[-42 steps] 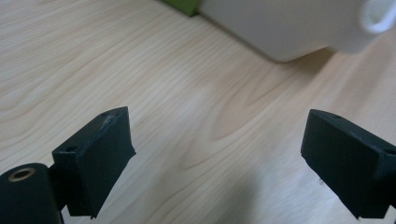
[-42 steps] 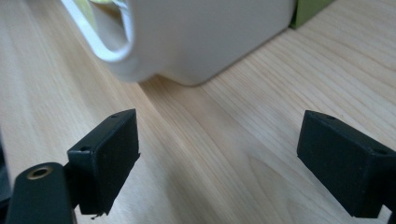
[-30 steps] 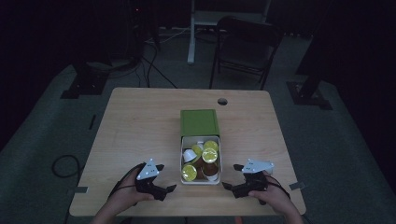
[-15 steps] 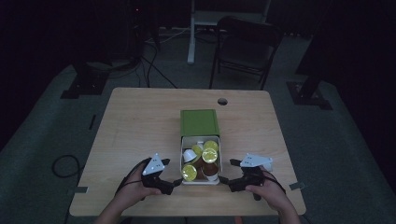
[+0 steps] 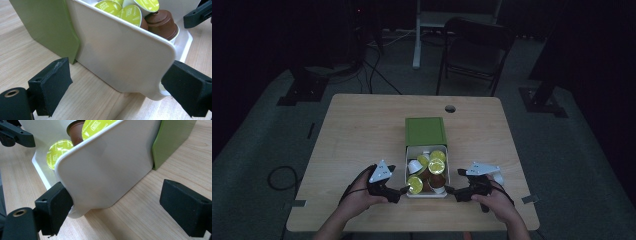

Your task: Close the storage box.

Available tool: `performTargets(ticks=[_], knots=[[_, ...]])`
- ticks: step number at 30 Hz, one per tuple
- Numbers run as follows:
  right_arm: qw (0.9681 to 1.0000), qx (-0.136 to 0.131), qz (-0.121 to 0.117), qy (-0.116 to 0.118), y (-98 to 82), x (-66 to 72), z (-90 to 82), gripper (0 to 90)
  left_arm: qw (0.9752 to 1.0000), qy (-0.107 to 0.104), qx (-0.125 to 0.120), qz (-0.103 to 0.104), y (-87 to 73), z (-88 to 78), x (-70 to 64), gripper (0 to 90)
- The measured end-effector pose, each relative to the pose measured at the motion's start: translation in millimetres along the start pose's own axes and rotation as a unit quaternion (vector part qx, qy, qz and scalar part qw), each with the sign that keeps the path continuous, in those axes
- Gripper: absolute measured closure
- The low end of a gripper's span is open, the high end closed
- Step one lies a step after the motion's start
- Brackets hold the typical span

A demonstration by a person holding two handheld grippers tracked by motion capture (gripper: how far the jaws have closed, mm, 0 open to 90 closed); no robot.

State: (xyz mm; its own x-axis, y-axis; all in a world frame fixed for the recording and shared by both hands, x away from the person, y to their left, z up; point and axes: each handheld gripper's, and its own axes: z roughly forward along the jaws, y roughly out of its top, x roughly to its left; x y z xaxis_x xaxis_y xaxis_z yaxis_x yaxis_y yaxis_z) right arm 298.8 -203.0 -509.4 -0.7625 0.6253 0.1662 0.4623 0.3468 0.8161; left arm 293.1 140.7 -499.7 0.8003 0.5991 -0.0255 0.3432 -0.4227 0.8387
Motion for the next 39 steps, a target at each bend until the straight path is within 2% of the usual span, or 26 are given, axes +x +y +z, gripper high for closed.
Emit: performTargets(ticks=[22,39], knots=[[0.9997,-0.007,0.009,-0.021,3.9,-8.7,3.6,11.7,1.0,0.006,0.0,-0.007,5.2,7.5,7.2,9.4],[0.9996,-0.006,0.016,-0.022,7.8,-13.7,7.6,11.7,0.9999,0.013,0.003,-0.01,8.3,10.6,13.1,9.4]])
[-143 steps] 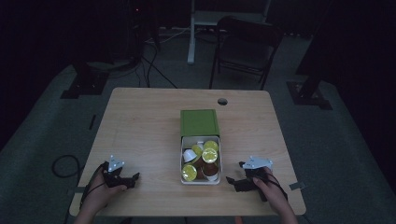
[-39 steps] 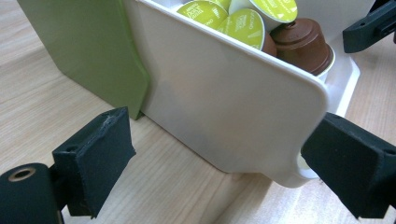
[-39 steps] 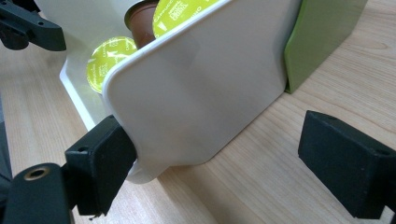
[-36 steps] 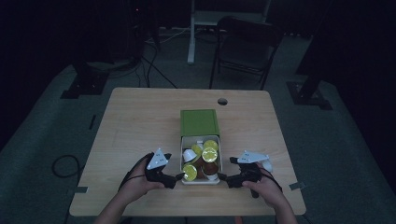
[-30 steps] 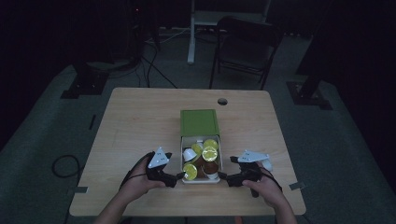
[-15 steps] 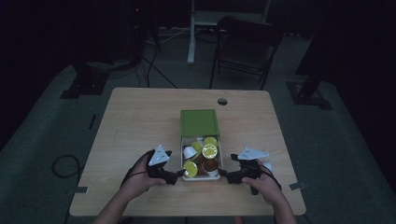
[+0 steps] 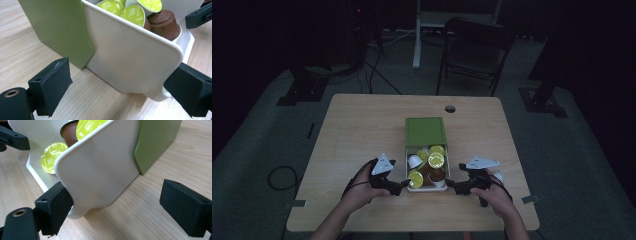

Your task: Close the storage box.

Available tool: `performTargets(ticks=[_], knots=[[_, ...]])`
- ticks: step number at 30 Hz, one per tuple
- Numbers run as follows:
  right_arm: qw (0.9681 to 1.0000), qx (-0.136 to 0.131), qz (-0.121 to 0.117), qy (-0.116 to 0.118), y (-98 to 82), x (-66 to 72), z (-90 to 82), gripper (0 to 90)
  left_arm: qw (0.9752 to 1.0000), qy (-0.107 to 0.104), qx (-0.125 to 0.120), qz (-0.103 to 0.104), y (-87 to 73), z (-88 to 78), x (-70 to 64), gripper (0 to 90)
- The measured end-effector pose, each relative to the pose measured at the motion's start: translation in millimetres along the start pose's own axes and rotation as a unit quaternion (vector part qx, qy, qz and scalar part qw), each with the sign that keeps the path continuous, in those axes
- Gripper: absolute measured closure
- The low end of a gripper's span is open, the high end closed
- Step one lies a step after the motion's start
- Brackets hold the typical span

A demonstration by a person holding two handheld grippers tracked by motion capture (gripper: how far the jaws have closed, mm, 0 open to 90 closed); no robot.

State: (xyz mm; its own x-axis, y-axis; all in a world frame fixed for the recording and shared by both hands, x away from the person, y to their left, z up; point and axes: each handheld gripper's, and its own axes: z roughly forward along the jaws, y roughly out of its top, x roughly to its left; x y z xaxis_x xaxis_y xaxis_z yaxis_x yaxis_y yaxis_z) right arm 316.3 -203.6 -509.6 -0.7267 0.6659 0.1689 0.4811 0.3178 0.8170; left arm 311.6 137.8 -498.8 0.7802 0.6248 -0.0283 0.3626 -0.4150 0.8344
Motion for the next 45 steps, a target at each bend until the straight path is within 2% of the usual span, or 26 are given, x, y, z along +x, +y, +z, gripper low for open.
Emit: performTargets(ticks=[7,22,28,32,45], knots=[[1.0,-0.001,0.003,-0.002,1.9,-2.8,2.0,11.7,1.0,0.005,0.004,0.007,2.8,1.1,1.3,9.4],[0.9995,-0.007,0.029,-0.012,5.9,-11.4,8.5,11.7,0.9999,0.007,0.001,-0.01,5.1,6.9,9.1,9.4],[0.9993,-0.008,0.032,-0.016,9.1,-12.7,10.7,11.5,0.9999,0.012,0.004,-0.009,9.2,7.4,14.0,9.4],[0.9992,-0.009,0.032,-0.023,13.2,-14.4,11.7,11.4,0.9998,0.015,-0.001,-0.016,11.3,8.5,17.8,9.4],[0.9986,-0.01,0.04,-0.033,20.2,-21.6,18.2,11.4,0.9996,0.024,0.002,-0.013,17.3,14.3,24.1,9.4]])
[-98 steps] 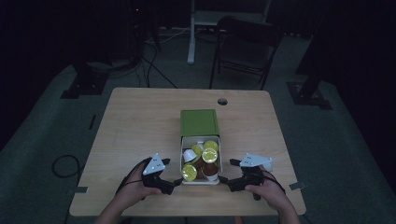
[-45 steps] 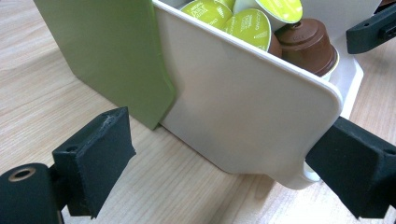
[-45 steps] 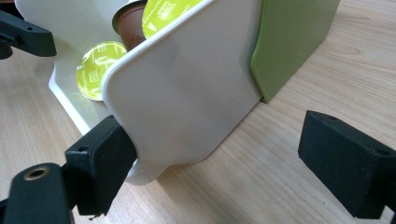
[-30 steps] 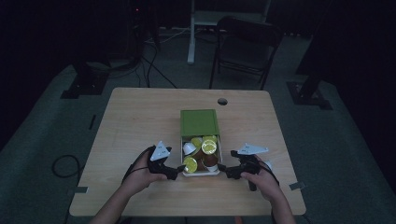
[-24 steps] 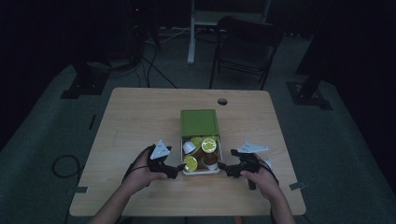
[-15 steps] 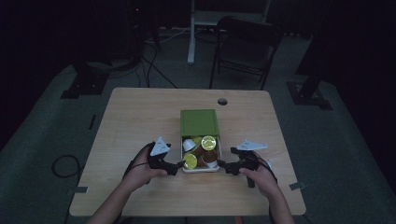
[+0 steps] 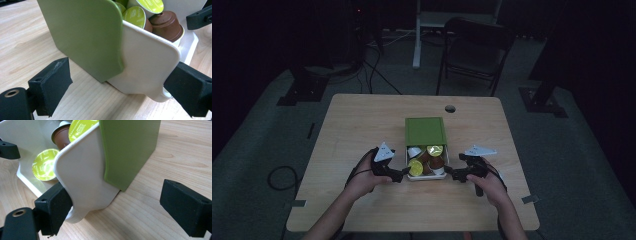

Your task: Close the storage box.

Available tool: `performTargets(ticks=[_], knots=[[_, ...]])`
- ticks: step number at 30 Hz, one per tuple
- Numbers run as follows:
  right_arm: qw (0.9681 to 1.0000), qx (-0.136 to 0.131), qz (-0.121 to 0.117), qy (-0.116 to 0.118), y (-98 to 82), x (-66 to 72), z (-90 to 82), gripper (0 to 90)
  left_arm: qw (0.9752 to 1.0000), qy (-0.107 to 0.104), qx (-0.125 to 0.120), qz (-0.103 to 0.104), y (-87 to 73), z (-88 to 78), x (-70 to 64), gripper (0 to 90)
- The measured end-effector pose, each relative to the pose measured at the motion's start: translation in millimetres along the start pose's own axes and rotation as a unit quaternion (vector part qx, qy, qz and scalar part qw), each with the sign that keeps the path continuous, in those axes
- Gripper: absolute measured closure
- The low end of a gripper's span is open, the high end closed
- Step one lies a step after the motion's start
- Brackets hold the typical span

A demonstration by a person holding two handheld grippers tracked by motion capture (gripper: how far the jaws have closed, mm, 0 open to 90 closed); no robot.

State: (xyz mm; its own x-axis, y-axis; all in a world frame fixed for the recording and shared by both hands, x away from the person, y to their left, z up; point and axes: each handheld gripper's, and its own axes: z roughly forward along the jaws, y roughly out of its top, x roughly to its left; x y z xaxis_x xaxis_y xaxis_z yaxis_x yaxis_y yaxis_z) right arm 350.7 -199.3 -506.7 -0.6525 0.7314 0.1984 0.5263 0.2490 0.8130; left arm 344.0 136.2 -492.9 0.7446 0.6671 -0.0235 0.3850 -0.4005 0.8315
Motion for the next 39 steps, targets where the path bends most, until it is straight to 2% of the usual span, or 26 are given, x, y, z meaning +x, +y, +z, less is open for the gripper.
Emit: performTargets(ticks=[3,9,14,24,39], knots=[[1.0,0.0,0.006,-0.001,0.9,-1.1,1.5,11.4,1.0,0.001,0.0,0.0,0.7,1.1,1.0,9.4],[1.0,0.001,0.002,-0.007,3.9,-3.0,3.4,11.4,1.0,0.005,0.0,-0.001,2.1,2.4,2.3,9.4],[0.9999,0.0,0.013,-0.011,5.9,-5.2,6.3,11.4,0.9999,0.011,-0.001,-0.008,2.9,5.8,5.2,9.3],[0.9997,0.002,0.006,-0.024,11.8,-6.8,10.3,11.5,0.9997,0.023,-0.001,-0.012,5.6,9.6,10.4,9.4],[0.9991,-0.006,0.022,-0.036,16.2,-11.0,17.3,11.4,0.9991,0.039,-0.004,-0.016,8.8,15.2,16.2,9.4]])
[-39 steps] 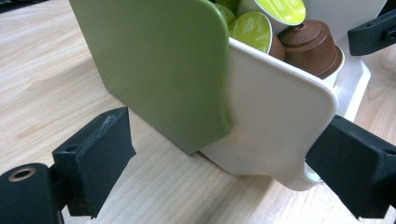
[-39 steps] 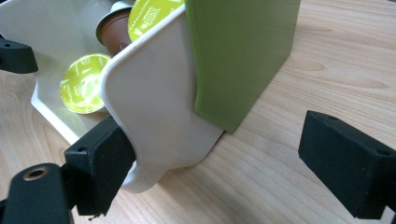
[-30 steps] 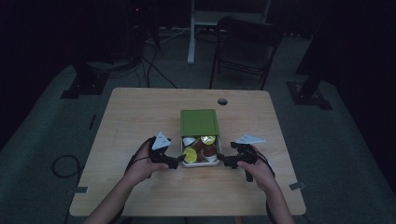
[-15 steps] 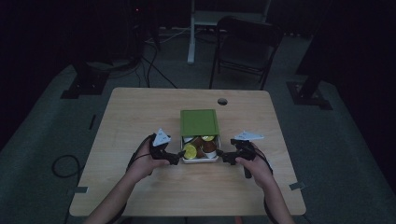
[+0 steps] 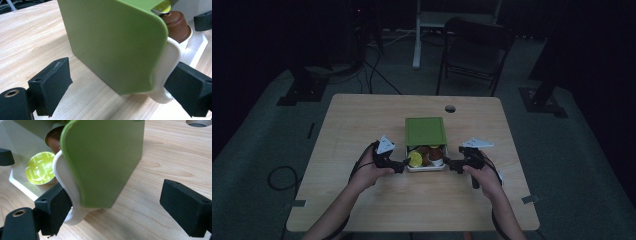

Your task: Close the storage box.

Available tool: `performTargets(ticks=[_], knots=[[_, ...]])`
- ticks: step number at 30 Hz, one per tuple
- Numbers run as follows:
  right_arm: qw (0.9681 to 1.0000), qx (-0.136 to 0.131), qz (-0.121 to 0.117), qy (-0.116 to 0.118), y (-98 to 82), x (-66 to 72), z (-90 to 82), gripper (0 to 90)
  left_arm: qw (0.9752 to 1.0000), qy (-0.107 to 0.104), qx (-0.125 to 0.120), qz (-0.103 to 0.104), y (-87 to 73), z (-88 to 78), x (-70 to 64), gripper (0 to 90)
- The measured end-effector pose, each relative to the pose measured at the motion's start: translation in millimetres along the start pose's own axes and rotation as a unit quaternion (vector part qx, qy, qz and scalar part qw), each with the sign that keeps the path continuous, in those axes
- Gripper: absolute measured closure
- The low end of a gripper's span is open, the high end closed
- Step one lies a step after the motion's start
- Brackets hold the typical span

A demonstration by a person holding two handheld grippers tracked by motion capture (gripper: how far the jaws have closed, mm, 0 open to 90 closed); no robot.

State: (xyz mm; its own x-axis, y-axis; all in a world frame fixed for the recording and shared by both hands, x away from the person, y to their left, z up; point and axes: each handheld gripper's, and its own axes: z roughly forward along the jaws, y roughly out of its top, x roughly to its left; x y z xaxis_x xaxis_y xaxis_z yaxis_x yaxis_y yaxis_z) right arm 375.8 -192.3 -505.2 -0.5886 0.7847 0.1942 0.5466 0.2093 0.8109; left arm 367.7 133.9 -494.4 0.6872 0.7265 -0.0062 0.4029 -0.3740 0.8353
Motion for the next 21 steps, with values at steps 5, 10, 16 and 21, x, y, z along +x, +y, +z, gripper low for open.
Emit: performTargets(ticks=[5,10,16,21], knots=[[1.0,-0.002,0.003,-0.006,1.6,-0.3,2.1,11.4,1.0,0.002,0.001,-0.001,1.2,1.4,1.9,9.4],[0.9999,-0.004,0.013,-0.009,2.7,-0.6,5.9,11.4,1.0,0.004,0.002,0.001,2.7,2.7,2.9,9.4],[0.9997,-0.006,0.016,-0.019,4.7,0.5,8.7,11.4,1.0,0.01,0.001,0.001,4.3,3.9,4.0,9.3],[0.9995,-0.007,0.02,-0.022,5.4,-0.7,10.4,11.4,0.9999,0.013,0.0,-0.006,4.4,5.2,6.4,9.4]])
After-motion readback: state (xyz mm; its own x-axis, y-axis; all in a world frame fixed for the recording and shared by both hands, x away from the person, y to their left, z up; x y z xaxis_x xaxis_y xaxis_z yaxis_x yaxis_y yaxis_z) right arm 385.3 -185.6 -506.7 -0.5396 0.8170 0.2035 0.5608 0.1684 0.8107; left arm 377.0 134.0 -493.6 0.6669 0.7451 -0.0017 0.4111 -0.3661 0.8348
